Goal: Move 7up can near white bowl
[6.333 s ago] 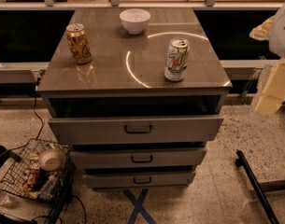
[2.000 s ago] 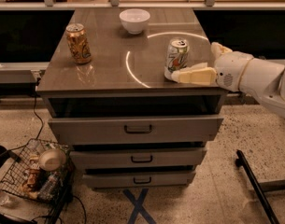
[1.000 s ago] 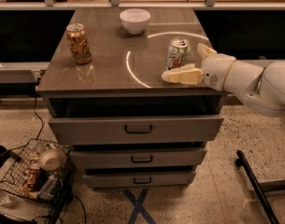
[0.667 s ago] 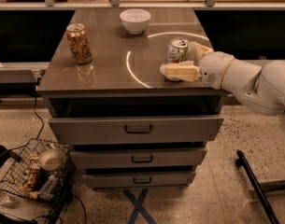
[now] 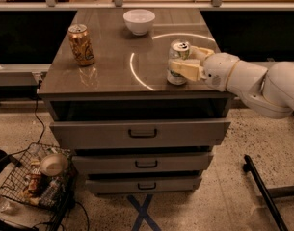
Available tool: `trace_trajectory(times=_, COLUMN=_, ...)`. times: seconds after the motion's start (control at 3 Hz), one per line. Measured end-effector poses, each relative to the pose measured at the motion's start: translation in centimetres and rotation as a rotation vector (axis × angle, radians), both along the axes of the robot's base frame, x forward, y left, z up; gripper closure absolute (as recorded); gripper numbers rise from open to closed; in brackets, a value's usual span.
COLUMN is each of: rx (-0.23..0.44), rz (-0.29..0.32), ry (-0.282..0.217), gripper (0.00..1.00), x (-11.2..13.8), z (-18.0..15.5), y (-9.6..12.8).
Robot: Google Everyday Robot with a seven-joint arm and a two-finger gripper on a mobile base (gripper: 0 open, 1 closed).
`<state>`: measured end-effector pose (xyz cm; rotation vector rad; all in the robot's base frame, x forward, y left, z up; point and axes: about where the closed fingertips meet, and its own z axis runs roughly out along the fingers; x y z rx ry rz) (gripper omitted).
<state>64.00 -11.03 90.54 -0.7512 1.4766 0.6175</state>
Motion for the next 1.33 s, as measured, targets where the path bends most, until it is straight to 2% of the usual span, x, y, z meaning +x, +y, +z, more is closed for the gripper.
trace_trajectory(times=0.33, rx=0.000, rz=0.004, ry=-0.001, gripper=0.88, x=0.0, z=0.0, y=0.3)
trace_trajectory(times=0.67, rx=0.000, rz=0.008, ry=-0.001, gripper=1.00, x=0.0, z=0.1, y=0.5)
trace_trajectory(times=1.0, rx=-0.002, rz=-0.013, ry=-0.003, gripper=1.00, x=-0.1, z=0.6, y=0.6)
trace_trajectory(times=1.33, rx=-0.038, rz=-0.102, ry=-0.036, gripper=1.00, x=3.2, z=4.6, y=-0.3)
